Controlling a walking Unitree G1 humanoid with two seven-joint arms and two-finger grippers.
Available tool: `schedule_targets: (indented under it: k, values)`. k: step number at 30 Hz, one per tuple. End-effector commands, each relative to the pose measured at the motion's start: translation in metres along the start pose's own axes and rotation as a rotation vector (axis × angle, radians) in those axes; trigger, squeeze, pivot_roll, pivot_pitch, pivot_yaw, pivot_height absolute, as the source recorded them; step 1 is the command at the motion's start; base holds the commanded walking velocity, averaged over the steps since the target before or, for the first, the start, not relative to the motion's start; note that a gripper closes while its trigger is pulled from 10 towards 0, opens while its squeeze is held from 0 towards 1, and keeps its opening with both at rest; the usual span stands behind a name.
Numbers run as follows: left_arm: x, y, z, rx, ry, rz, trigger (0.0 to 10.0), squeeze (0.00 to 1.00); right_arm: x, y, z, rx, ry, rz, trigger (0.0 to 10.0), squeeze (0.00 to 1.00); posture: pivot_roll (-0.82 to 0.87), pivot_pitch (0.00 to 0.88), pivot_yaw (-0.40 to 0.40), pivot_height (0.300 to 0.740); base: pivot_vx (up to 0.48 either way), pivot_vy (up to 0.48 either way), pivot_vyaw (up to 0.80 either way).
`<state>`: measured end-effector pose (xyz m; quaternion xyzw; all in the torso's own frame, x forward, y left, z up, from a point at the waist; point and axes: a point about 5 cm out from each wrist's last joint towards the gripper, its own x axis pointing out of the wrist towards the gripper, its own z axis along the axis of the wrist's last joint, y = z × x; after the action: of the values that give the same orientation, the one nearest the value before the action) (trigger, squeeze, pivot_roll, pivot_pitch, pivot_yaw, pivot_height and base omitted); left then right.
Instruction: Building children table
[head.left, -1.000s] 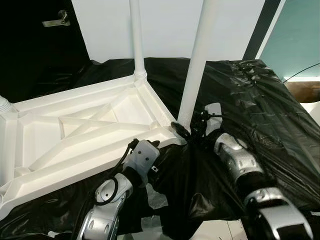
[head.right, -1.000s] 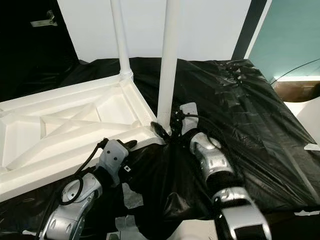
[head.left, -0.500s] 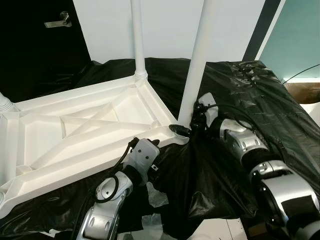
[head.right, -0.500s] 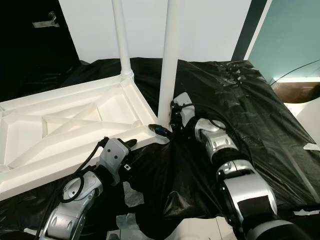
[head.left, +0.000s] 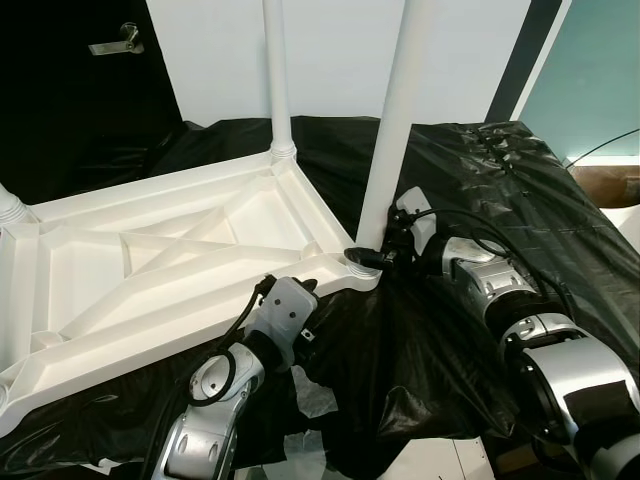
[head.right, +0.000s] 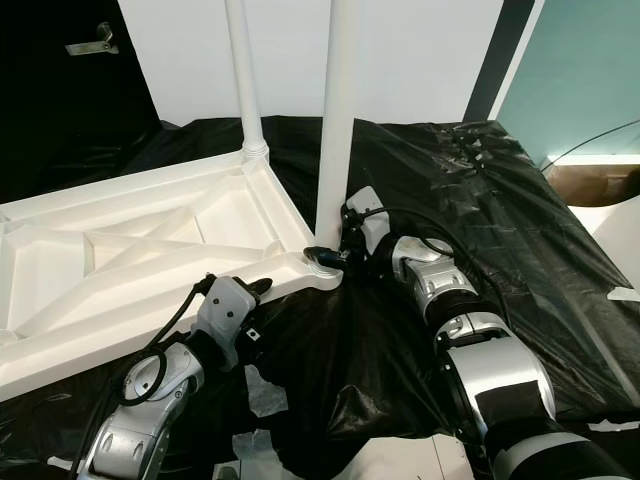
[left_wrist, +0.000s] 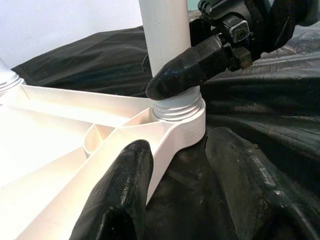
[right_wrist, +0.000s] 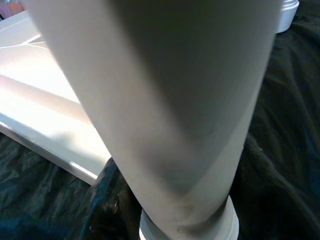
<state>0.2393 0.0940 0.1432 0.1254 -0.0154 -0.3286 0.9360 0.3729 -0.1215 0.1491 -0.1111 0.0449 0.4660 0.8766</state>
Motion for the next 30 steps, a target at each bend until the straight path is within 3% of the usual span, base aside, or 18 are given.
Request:
schedule_targets:
  k: [1,6,11,14,21,23,25,30]
  values:
    - [-0.002,0.003,0.000,0.001,0.002,0.058,10.0,0.00,-0.004,-0.001,-0.008,0.054,0.004,-0.017,10.0,0.00,0.15,0.016,-0.039,0.740,0.000,0.000,0.00]
    - [-0.004,0.003,0.000,0.001,0.004,0.059,10.0,0.00,-0.001,0.001,-0.011,0.078,0.009,-0.077,10.0,0.00,0.15,0.024,-0.044,0.740,0.000,0.000,0.00]
    - [-0.005,0.001,0.000,-0.005,0.007,0.061,10.0,0.00,0.008,0.008,-0.018,0.114,0.008,-0.224,10.0,0.00,0.15,0.035,-0.052,0.740,0.000,0.000,0.00]
    - [-0.008,-0.001,-0.001,-0.016,0.012,0.066,10.0,0.00,0.012,0.015,-0.024,0.181,0.009,-0.342,10.0,0.00,0.16,0.043,-0.051,0.740,0.000,0.000,0.00]
    - [-0.009,-0.002,-0.002,-0.017,0.018,0.064,10.0,0.00,0.015,0.024,-0.029,0.212,0.010,-0.458,10.0,0.00,0.17,0.053,-0.048,0.740,0.000,0.000,0.00]
    - [-0.011,-0.002,-0.002,-0.015,0.020,0.063,10.0,0.00,0.015,0.036,-0.032,0.249,0.005,-0.603,10.0,0.00,0.18,0.056,-0.059,0.740,0.000,0.000,0.00]
    - [-0.011,-0.002,-0.002,-0.015,0.021,0.062,10.0,0.00,0.014,0.040,-0.032,0.255,0.001,-0.667,10.0,0.00,0.18,0.056,-0.059,0.740,0.000,0.000,0.00]
    - [-0.010,-0.004,-0.002,-0.024,0.017,0.063,10.0,0.00,0.016,0.054,-0.026,0.290,-0.036,-0.712,10.0,0.00,0.17,0.048,-0.060,0.740,0.000,0.000,0.00]
